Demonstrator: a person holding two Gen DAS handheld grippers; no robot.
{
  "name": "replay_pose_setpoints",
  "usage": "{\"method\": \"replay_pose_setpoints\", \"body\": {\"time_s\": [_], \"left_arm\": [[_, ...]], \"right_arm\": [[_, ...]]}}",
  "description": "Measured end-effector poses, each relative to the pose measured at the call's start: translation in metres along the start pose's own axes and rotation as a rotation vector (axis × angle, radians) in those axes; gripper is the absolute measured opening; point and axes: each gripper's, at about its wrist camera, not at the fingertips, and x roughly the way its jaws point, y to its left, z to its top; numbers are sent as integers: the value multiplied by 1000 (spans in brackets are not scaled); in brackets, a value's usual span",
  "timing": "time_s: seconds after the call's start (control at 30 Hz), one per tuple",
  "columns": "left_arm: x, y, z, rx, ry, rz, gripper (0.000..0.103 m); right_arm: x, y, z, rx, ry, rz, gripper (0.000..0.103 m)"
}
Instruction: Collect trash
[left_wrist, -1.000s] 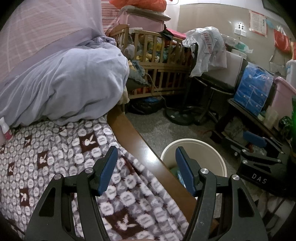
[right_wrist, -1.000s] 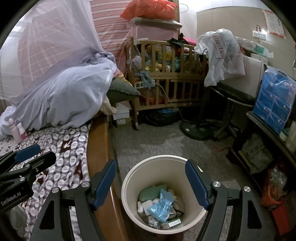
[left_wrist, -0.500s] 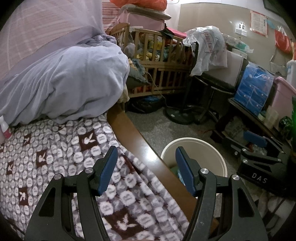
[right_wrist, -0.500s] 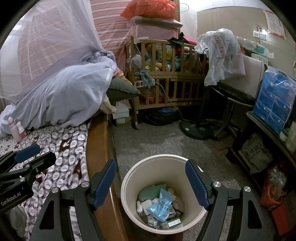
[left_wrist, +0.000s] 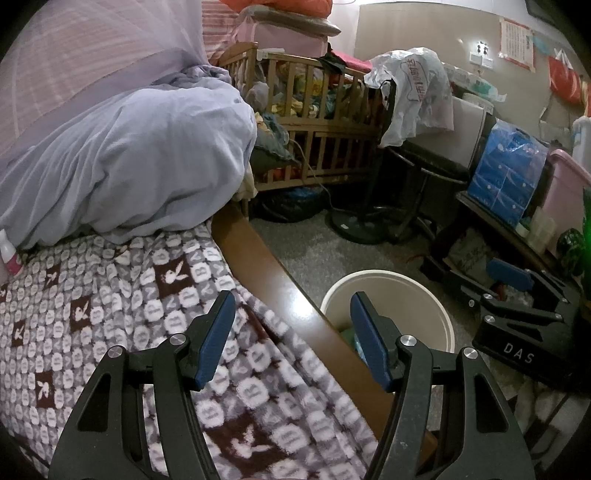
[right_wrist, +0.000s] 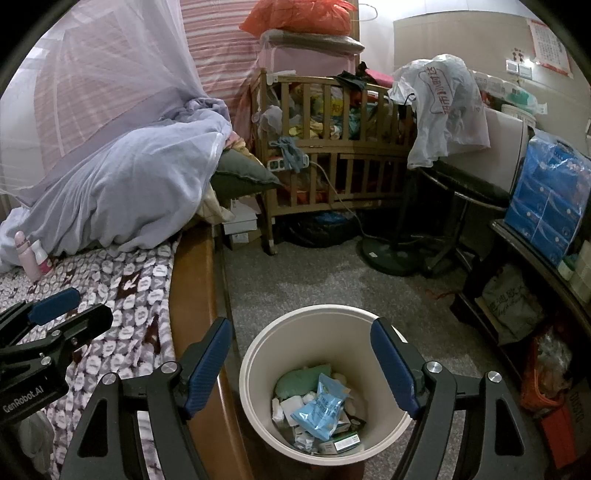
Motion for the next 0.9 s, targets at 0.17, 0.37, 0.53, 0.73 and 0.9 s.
{"method": "replay_pose_setpoints", "body": {"time_s": [0.17, 0.37, 0.53, 0.73, 0.9], "left_arm": [[0, 0, 0, -2, 1, 0, 64], [1, 0, 1, -5, 4, 0, 64], [2, -1, 1, -5, 5, 0, 64], [3, -1, 0, -5, 11, -2, 64], [3, 1, -2, -14, 4, -2, 64]], "right_arm": [[0, 0, 0, 0, 0, 0, 76], [1, -1, 1, -2, 0, 1, 76], [1, -1, 1, -3, 1, 1, 76], [1, -1, -1, -6, 2, -2, 77], [2, -1, -2, -9, 5, -1, 77]]}}
